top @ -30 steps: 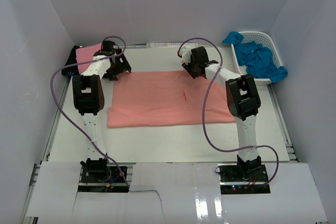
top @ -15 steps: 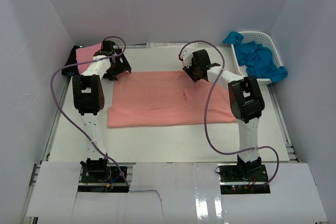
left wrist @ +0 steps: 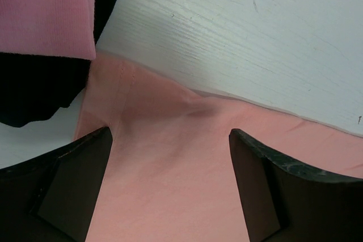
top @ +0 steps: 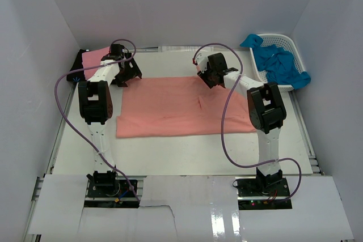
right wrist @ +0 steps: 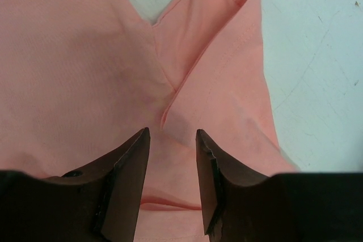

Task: Fold and stack the t-shirts
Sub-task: Grap the side of the flattened tshirt furthest away from the robot with both arms

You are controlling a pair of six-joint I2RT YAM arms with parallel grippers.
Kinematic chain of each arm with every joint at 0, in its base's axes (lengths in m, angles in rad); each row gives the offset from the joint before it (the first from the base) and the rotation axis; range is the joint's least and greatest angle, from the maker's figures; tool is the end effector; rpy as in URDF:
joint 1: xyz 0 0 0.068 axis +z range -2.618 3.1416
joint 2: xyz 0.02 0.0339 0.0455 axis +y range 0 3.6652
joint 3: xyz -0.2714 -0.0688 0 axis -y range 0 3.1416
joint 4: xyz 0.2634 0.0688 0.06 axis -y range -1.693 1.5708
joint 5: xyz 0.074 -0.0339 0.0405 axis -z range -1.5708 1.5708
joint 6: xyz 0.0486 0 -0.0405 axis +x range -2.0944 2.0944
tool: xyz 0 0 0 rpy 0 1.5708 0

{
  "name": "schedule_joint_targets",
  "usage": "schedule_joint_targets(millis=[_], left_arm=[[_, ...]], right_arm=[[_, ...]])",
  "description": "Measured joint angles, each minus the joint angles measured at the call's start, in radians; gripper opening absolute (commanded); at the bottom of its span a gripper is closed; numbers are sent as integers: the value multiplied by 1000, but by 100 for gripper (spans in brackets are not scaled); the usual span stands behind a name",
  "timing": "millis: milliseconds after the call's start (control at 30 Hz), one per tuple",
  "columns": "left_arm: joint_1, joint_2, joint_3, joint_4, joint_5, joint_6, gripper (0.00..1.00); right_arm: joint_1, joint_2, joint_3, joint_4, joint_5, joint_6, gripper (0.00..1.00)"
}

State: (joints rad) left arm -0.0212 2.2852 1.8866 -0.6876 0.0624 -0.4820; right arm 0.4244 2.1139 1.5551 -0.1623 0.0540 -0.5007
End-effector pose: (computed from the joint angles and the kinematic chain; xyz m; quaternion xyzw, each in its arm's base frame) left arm 0.5207 -0.0141 0.1632 -0.2143 0.9464 -0.0890 0.2247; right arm 0.4635 0.2066 0.1762 -0.3965 0.8200 -0.0403 0.4108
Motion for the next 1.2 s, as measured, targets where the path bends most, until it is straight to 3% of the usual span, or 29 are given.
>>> schedule_joint_targets(millis=[733, 833, 967, 1200], left_arm=[[0, 0, 0, 0, 0, 3, 95], [0, 0, 0, 0, 0, 3, 95], [0, 0, 0, 0, 0, 3, 95], [0, 0, 0, 0, 0, 3, 95]], right_arm=[[3, 55, 33, -2, 47, -5, 40], [3, 67, 66, 0, 56, -6, 33], [3, 93, 100, 2, 77, -9, 11], [3, 118, 112, -5, 91, -6, 17]])
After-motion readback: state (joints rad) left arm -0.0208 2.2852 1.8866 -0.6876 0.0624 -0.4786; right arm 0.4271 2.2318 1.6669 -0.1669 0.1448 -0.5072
